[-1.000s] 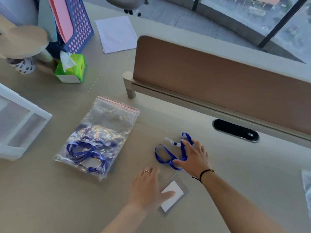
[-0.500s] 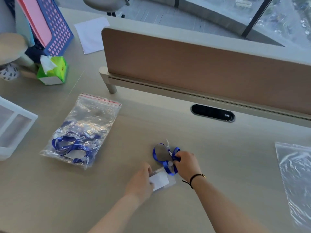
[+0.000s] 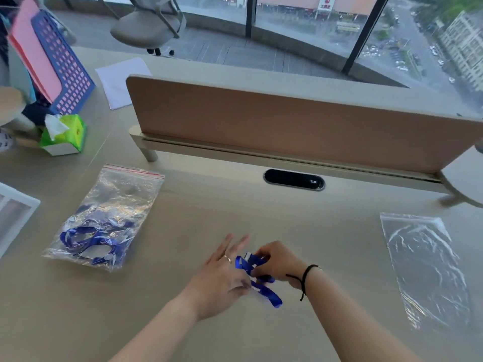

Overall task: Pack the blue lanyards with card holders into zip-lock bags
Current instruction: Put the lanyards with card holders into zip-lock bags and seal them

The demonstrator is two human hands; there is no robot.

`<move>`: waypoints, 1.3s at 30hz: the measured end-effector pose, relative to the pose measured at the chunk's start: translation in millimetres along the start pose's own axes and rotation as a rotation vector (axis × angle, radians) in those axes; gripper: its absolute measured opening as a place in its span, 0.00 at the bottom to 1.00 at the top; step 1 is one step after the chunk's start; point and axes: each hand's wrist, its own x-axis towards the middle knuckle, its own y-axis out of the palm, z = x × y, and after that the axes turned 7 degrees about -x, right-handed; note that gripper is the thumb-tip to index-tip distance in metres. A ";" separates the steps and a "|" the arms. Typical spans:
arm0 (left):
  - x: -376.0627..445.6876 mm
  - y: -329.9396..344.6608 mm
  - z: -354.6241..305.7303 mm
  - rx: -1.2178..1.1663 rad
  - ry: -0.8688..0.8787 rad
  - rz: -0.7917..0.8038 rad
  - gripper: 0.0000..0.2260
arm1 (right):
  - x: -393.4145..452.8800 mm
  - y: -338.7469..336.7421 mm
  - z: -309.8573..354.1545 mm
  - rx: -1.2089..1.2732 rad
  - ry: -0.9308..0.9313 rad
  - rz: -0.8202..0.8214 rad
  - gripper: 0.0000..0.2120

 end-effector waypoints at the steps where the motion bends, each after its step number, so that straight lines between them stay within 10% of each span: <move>1: 4.1 0.1 -6.5 -0.027 0.019 0.021 0.05 | -7.9 -2.9 3.8 -0.035 -0.020 0.026 0.06; 9: 12.5 -6.4 -66.6 -0.427 -0.051 -0.014 0.09 | -69.6 -53.4 -10.9 0.054 -0.133 0.149 0.08; 25: 72.3 26.8 -172.0 -0.914 -0.357 0.120 0.11 | -129.9 -115.3 -84.1 0.381 -0.115 -0.213 0.13; 39: 173.6 75.4 -222.5 -1.293 -0.633 -0.231 0.09 | -112.2 -177.3 -206.2 0.716 0.044 -0.638 0.10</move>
